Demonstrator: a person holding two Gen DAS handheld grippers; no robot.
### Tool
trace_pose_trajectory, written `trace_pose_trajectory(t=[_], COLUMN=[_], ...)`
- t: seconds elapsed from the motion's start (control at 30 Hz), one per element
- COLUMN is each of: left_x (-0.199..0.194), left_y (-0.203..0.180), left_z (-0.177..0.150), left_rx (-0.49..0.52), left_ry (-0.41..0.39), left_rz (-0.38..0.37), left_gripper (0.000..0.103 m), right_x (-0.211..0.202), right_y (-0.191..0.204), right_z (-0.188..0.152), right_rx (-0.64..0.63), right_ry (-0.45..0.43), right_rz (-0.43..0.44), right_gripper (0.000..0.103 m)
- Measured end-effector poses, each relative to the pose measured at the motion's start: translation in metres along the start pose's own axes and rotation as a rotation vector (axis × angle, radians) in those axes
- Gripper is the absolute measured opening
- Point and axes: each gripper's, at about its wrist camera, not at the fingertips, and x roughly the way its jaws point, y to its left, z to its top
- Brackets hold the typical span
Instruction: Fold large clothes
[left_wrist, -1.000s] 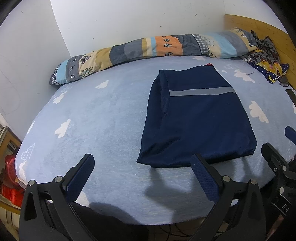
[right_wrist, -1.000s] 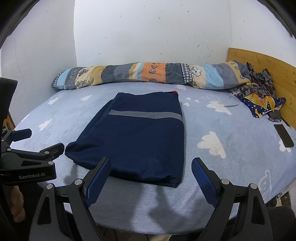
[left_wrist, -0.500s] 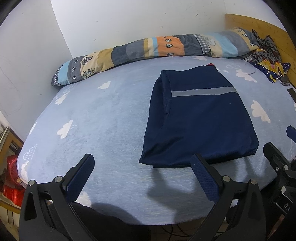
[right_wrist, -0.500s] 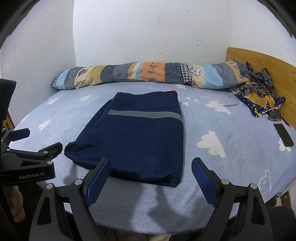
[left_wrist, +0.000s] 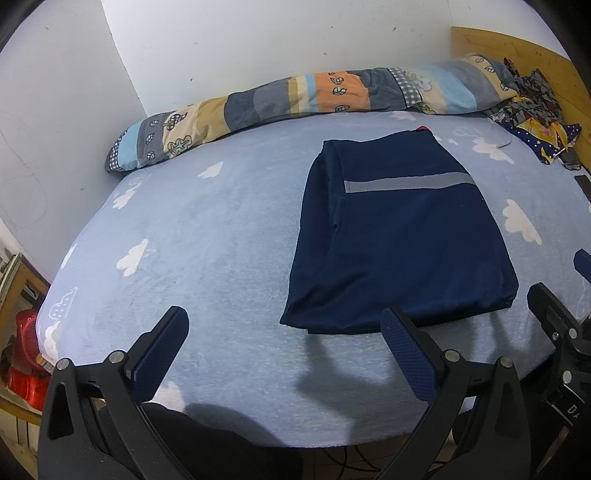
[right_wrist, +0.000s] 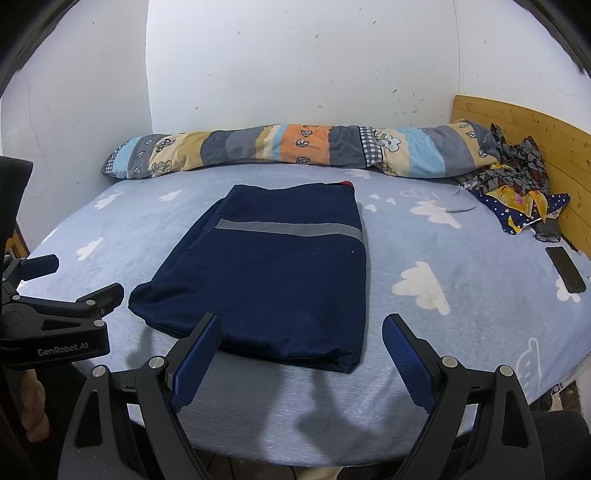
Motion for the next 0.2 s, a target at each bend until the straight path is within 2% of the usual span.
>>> trace_pose_trajectory(t=[0.2], left_x=[0.0075], left_y=[0.0037], left_z=[0.0003], left_rx=[-0.006], left_ry=[0.055], left_rz=[-0.052], left_gripper=[0.103], right_x=[-0.0009], right_y=[-0.0013], right_z=[0.0009], right_rx=[0.004], right_ry=[-0.006], right_rz=[0.010], right_gripper=[0.090])
